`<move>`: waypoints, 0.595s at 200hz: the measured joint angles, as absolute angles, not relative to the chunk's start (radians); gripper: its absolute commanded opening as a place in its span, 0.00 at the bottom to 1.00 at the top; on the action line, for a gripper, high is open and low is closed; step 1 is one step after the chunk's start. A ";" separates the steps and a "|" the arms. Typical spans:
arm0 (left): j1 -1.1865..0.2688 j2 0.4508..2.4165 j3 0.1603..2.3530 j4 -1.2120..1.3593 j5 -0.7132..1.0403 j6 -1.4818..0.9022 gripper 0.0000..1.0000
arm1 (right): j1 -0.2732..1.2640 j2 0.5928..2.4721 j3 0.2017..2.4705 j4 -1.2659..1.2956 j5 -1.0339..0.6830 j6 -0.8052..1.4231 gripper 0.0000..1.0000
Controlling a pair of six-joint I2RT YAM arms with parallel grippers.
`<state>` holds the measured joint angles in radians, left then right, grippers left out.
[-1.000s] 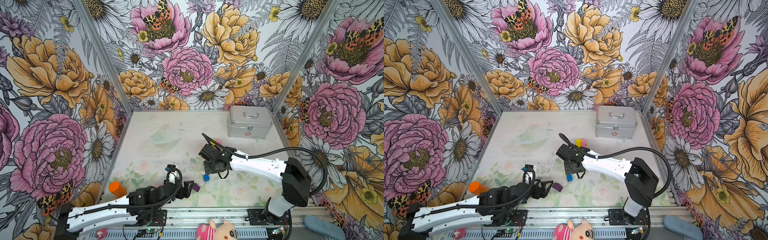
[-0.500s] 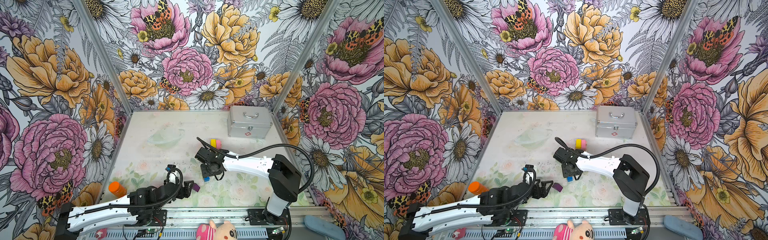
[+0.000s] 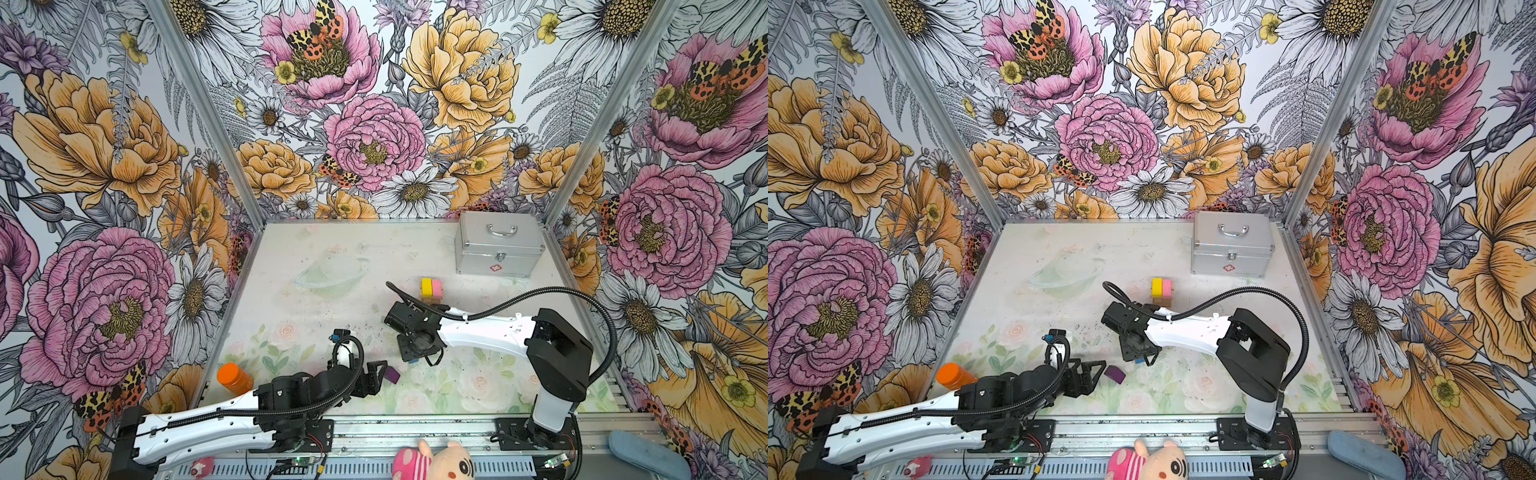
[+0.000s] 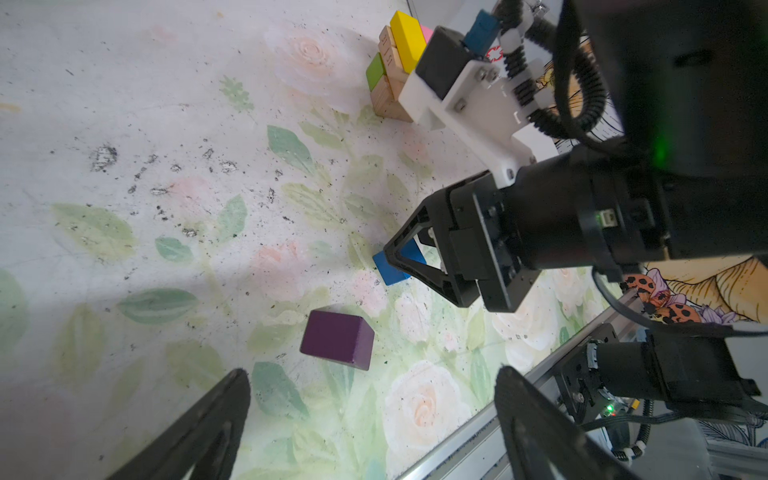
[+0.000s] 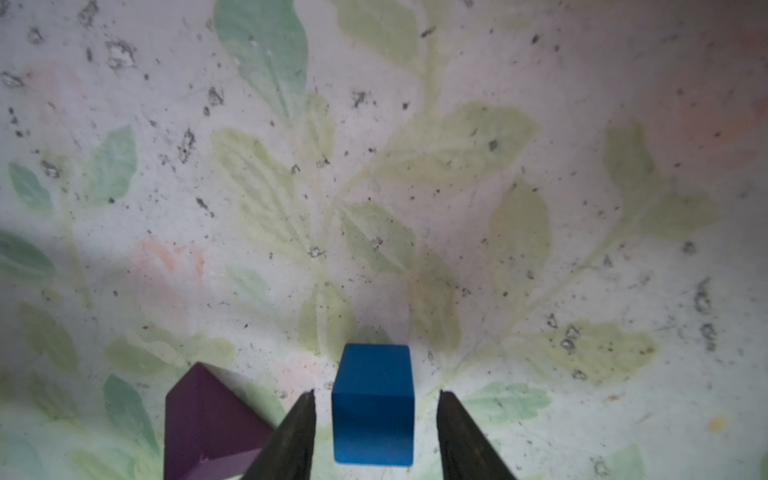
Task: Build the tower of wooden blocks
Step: 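Lower the open right gripper around the blue cube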
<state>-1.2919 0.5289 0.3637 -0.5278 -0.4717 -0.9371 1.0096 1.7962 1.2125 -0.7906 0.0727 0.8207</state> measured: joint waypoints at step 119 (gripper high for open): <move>-1.292 0.529 0.363 -0.528 -0.472 -0.937 0.93 | 1.010 1.813 1.213 -0.783 0.065 0.822 0.42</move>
<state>-1.2919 0.5289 0.3634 -0.5278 -0.4721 -0.9371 1.0096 1.8126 1.2125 -0.7830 0.0654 0.8223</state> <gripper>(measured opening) 0.933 0.416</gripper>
